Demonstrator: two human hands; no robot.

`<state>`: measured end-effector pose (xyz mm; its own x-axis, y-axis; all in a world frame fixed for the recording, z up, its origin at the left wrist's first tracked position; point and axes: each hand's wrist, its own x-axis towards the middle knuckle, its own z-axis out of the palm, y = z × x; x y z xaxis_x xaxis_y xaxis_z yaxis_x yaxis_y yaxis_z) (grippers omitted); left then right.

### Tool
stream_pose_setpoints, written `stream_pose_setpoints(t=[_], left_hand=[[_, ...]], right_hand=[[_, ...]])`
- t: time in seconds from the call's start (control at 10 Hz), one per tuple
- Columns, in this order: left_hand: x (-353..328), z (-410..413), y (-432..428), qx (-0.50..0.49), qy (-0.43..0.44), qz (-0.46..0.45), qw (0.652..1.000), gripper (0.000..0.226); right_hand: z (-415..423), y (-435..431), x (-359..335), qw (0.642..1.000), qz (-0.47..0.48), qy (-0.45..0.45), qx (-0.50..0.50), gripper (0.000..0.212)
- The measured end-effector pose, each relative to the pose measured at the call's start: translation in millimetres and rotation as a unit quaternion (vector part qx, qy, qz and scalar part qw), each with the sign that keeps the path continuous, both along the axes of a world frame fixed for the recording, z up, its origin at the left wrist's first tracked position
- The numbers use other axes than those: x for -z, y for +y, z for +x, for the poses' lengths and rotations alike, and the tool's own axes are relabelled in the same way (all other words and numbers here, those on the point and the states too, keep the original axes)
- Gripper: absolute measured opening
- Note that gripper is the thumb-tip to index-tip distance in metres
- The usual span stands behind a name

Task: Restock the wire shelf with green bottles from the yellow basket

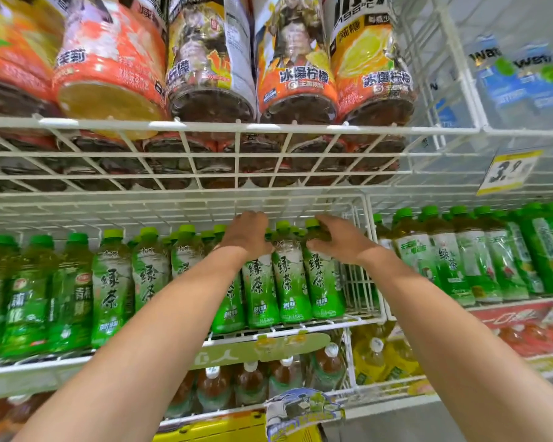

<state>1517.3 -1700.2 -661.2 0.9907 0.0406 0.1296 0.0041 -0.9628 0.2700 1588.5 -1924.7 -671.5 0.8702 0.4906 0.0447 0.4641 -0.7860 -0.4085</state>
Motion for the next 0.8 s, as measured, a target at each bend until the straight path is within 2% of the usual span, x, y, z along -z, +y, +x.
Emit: stream_pose_setpoints(t=[0.1,0.3,0.4,0.5,0.7,0.8], left_hand=[[1,0,0,-0.008,-0.002,-0.019,1.000,0.040],[4,-6,0,-0.016,-0.009,-0.027,0.999,0.040],[11,-9,3,-0.005,-0.013,-0.031,0.999,0.059],[14,-17,14,0.015,-0.004,-0.037,0.999,0.065],[-9,-61,54,0.014,-0.008,0.038,0.999,0.063],[-24,-89,81,-0.016,-0.001,0.072,0.997,0.064]], right_hand=[[-1,-1,1,1.000,0.008,-0.004,-0.003,0.074],[-1,2,1,1.000,-0.009,-0.010,0.001,0.073],[-3,5,2,1.000,-0.023,-0.019,0.008,0.069],[-5,8,1,0.997,-0.064,-0.039,0.014,0.069],[-32,25,-13,0.986,-0.130,-0.093,0.049,0.064],[-48,43,-20,0.983,-0.125,-0.122,0.058,0.064]])
